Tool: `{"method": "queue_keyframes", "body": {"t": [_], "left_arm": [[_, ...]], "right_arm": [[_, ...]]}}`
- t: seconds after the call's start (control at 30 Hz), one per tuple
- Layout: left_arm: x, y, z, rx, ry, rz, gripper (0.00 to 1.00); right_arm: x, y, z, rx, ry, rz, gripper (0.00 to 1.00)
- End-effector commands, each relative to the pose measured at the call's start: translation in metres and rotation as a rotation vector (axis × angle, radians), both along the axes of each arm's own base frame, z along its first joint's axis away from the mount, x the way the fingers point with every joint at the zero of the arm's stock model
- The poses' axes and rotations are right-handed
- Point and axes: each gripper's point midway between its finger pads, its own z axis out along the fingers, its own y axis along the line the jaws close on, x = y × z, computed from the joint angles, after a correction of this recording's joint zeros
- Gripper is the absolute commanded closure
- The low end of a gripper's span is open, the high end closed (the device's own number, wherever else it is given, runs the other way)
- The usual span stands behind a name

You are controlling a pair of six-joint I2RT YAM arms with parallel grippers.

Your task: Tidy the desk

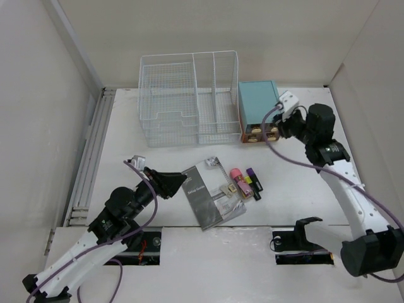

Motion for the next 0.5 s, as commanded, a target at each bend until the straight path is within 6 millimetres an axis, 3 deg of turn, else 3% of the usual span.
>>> {"method": "queue_keyframes", "body": {"t": [0.0, 0.03, 0.1, 0.17, 0.23, 0.27, 0.3, 0.33, 0.47], "left_arm": [[0.000, -0.011, 0.026, -0.056, -0.056, -0.041, 0.65], [0.002, -0.016, 0.023, -0.047, -0.048, -0.050, 0.65], [0.005, -0.018, 0.026, -0.047, -0.047, -0.051, 0.65], [0.004, -0.023, 0.025, -0.044, -0.046, -0.073, 0.65], [0.006, -0.025, 0.022, -0.029, -0.046, -0.073, 0.65], [0.006, -0.025, 0.022, -0.029, -0.046, -0.073, 0.65], [0.006, -0.025, 0.022, -0.029, -0.046, -0.073, 0.65], [0.006, -0.025, 0.022, -0.029, -0.046, -0.073, 0.65], [0.005, -0.024, 0.028, -0.052, -0.070, -0.073, 0.65]], "right_arm": [[0.012, -0.014, -0.017, 0.358, 0.197, -0.159, 0.86], [0.019, -0.028, -0.027, 0.404, 0.265, -0.217, 1.00], [0.020, -0.035, -0.033, 0.442, 0.313, -0.216, 1.00], [0.022, -0.035, -0.052, 0.477, 0.400, -0.210, 0.97], [0.021, -0.035, -0.067, 0.519, 0.439, -0.224, 0.51], [0.023, -0.035, -0.065, 0.541, 0.426, -0.210, 0.37], [0.023, -0.034, -0.068, 0.550, 0.430, -0.214, 0.30], [0.022, -0.034, -0.072, 0.559, 0.438, -0.218, 0.17], [0.029, -0.040, -0.089, 0.603, 0.507, -0.261, 0.21]]}}
